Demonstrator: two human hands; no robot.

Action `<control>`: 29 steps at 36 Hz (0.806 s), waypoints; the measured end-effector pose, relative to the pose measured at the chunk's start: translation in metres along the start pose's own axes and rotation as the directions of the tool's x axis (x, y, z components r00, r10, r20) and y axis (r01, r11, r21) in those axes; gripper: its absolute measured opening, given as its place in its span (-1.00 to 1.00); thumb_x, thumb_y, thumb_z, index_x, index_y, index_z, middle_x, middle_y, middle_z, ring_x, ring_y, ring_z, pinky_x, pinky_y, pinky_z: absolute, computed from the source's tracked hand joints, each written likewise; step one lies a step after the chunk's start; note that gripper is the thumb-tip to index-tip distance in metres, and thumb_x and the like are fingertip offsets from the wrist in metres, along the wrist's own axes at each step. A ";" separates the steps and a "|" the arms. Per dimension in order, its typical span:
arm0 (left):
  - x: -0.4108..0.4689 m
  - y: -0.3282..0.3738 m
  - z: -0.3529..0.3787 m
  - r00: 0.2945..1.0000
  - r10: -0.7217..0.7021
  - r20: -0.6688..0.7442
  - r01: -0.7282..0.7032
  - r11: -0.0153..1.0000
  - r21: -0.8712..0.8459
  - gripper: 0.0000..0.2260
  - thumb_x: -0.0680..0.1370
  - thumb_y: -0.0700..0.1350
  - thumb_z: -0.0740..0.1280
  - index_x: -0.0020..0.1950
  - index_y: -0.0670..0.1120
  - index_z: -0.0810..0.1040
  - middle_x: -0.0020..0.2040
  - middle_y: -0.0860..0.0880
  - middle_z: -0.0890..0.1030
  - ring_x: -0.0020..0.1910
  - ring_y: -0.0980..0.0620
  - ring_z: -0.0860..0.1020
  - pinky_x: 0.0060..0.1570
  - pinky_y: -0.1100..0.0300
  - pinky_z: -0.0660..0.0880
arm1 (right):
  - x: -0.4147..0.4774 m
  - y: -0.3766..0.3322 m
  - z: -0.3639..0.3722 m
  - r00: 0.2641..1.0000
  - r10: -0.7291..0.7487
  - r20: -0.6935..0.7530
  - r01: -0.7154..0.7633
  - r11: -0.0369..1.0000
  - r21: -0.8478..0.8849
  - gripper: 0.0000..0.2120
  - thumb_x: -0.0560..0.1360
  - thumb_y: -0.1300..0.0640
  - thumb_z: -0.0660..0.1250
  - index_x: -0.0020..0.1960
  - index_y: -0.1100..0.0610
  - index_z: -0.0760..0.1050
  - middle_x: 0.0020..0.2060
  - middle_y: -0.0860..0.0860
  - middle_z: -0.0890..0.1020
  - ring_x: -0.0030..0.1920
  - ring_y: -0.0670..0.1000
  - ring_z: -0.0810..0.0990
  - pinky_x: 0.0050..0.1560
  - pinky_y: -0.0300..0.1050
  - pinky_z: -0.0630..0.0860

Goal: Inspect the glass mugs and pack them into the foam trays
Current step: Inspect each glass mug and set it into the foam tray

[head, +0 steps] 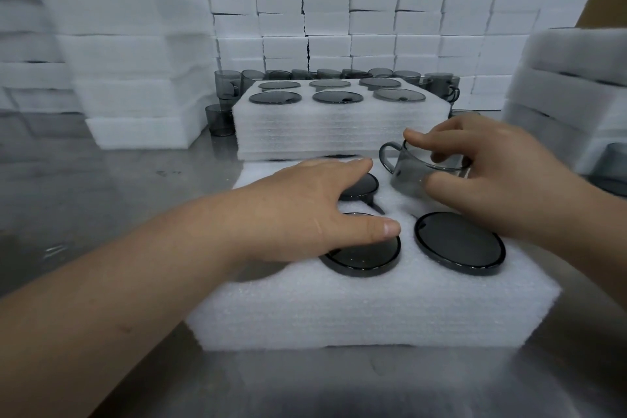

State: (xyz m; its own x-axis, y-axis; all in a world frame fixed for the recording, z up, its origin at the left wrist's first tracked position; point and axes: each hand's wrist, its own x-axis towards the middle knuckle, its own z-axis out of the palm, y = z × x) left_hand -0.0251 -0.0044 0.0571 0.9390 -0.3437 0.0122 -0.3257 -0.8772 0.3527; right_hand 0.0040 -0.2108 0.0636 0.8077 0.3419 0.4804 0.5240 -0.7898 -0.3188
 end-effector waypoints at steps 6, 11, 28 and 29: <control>-0.001 0.001 -0.001 1.000 0.009 0.003 -0.009 1.000 -0.006 0.00 0.11 0.59 0.01 0.50 0.23 -0.01 0.50 0.25 0.05 0.45 0.28 0.01 0.31 0.34 -0.02 | 0.003 0.002 0.000 1.000 -0.002 -0.002 0.002 1.000 0.000 -0.48 0.26 -0.16 0.20 0.22 -0.22 0.49 -0.08 -0.25 0.47 -0.12 -0.43 0.40 -0.19 -0.35 0.30; -0.003 0.002 -0.001 1.000 0.009 0.005 -0.009 1.000 -0.019 0.01 0.05 0.54 -0.01 0.49 0.25 -0.01 0.49 0.28 0.06 0.43 0.31 0.02 0.27 0.35 -0.03 | 0.005 0.000 -0.001 1.000 0.025 0.018 -0.025 1.000 -0.005 -0.44 0.22 -0.22 0.18 0.21 -0.21 0.50 -0.11 -0.29 0.46 -0.08 -0.32 0.46 -0.13 -0.22 0.37; -0.002 0.005 -0.004 0.998 0.024 0.057 -0.027 0.999 0.042 -0.17 0.22 0.54 0.05 0.46 0.30 0.10 0.49 0.32 0.01 0.44 0.33 -0.05 0.35 0.28 -0.08 | 0.008 -0.005 -0.008 0.997 0.034 0.065 -0.031 0.999 -0.041 -0.44 0.22 -0.14 0.21 0.22 -0.16 0.51 -0.15 -0.24 0.48 -0.16 -0.28 0.47 -0.15 -0.18 0.35; -0.002 0.005 -0.004 0.998 0.028 0.058 -0.030 0.999 0.038 -0.14 0.21 0.59 0.06 0.46 0.29 0.11 0.49 0.32 0.02 0.44 0.33 -0.04 0.34 0.29 -0.08 | 0.009 -0.004 -0.009 0.997 0.031 0.069 -0.028 0.999 -0.038 -0.45 0.21 -0.14 0.22 0.21 -0.16 0.51 -0.15 -0.23 0.49 -0.17 -0.29 0.47 -0.18 -0.22 0.35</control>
State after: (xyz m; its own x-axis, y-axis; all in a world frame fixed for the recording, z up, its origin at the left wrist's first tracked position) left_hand -0.0284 -0.0069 0.0630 0.9216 -0.3869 -0.0323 -0.3578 -0.8787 0.3159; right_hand 0.0066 -0.2091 0.0761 0.8401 0.3517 0.4130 0.4903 -0.8181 -0.3006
